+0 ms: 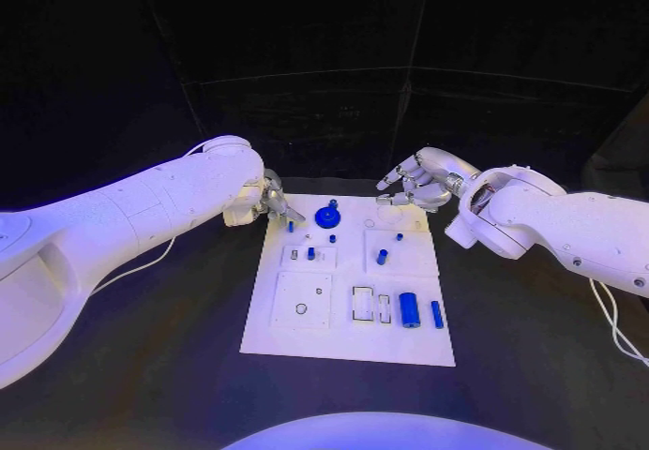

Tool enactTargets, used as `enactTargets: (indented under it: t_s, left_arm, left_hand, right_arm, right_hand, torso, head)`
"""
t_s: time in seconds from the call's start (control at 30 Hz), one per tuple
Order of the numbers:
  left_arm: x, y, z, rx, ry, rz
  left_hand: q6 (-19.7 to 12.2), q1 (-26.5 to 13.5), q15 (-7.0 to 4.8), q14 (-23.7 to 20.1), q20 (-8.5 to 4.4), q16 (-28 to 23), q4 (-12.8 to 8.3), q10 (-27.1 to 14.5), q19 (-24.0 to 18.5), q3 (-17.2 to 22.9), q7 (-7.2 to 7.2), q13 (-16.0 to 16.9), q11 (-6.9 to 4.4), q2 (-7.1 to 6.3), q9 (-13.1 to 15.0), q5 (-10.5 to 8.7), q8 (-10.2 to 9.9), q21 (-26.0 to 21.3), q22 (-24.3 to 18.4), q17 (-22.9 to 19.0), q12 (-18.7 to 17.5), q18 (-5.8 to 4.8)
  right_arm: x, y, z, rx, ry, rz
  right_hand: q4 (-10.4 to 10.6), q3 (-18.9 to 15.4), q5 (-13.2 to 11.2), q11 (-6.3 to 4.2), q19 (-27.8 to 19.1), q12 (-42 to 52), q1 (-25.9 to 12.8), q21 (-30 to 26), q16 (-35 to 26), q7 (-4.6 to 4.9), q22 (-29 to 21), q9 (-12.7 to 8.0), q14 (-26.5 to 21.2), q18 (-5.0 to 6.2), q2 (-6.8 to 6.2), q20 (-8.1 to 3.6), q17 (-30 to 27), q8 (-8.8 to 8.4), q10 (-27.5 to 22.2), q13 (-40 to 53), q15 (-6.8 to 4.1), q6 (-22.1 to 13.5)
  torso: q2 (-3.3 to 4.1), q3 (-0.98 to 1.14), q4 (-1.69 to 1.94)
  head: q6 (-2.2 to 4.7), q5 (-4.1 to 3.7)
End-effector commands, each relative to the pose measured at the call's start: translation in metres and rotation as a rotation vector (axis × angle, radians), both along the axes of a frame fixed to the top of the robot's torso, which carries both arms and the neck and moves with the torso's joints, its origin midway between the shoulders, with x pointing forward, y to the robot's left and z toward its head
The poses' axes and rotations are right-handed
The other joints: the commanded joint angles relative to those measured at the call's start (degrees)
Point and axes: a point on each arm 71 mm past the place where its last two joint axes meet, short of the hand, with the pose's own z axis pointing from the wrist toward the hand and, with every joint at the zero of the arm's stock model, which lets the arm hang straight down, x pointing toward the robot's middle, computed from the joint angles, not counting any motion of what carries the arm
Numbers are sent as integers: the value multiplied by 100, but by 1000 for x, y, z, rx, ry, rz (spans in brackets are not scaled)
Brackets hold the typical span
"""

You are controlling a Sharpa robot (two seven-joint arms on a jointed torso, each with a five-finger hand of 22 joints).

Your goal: Assemble the parts on the task board

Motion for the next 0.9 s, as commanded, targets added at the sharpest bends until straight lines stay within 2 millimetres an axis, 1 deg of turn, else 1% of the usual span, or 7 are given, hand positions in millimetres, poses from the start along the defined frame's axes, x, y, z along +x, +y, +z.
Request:
enactTargets:
  t_s: [0.03,0.17,0.33,0.5,0.63,0.73,0.9]
  left_arm:
    - [0,-1,-1,6,11,-18]
    - [0,-2,-2,5,9,-15]
    - [0,-3,-3,4,11,-15]
    - [0,-4,-4,4,12,-17]
    - [0,-6,-4,3,10,-16]
    - [0,-6,-4,2,6,-14]
    - [1,-6,-4,-3,-1,-11]
  left_hand:
    - [35,70,-47,595,-14,36,-58,19,18,-3,-12,-7,-14,7,10,-11,26,27,6,1510,26,-13]
    - [36,112,-47,595,-16,36,-78,19,17,-4,-13,-12,-15,28,11,-10,30,23,4,1510,27,-12]
    - [35,175,-49,595,-18,36,-108,17,17,8,-14,-21,-16,76,11,-7,36,22,8,1510,27,-13]
    - [33,242,-49,595,-19,36,-146,15,17,22,-14,-30,-17,118,11,-6,40,20,11,1510,26,-13]
    - [29,304,-50,595,-20,36,-183,14,17,43,-13,-35,-17,158,10,-4,42,19,15,1510,27,-13]
    - [26,401,-52,595,-21,36,-241,13,16,100,-14,-41,-19,242,8,-2,44,14,15,1510,29,-12]
    - [0,755,-70,595,-35,36,-481,-3,15,344,-41,-66,-44,424,-2,-11,36,8,22,1510,16,-11]
  right_arm:
    - [0,1,1,3,-2,11]
    - [0,2,1,4,-1,11]
    - [0,2,1,3,-1,11]
    - [0,2,1,3,-1,12]
    - [0,2,1,3,-1,12]
    - [0,2,1,3,-1,12]
    - [0,2,1,3,0,12]
  right_hand:
    - [-2,-34,18,-8,-15,-19,-55,-26,-25,0,-5,-5,309,89,-1,-16,231,26,1,-4,-19,-1]
    - [-2,-34,18,-8,-15,-19,-55,-26,-25,0,-5,-5,309,89,-1,-16,231,26,1,-4,-19,-1]
    - [-2,-34,18,-8,-15,-19,-55,-26,-25,0,-5,-5,309,89,-1,-16,231,26,1,-4,-19,-1]
    - [-3,-32,26,-9,-14,-16,-48,-27,-26,0,-6,-5,310,89,6,-16,233,27,3,-3,-20,0]
    - [-3,-32,26,-9,-14,-16,-48,-27,-26,0,-6,-5,310,89,6,-16,233,27,3,-3,-20,0]
    - [-3,-32,26,-9,-14,-16,-48,-27,-26,0,-6,-5,310,89,6,-16,233,27,3,-3,-20,0]
    - [-3,-32,26,-9,-14,-16,-48,-27,-26,0,-6,-5,310,89,6,-16,233,27,3,-3,-20,0]
  torso:
    - [2,-2,0]
    - [3,-4,2]
    - [-1,0,1]
    - [-1,-3,2]
    - [0,1,2]
    - [0,-1,-2]
    - [2,0,3]
  head:
    - [-4,-2]
    - [-6,-7]
    - [-14,-7]
    - [-17,-15]
    - [-18,-21]
    - [-23,-24]
    - [-32,-35]
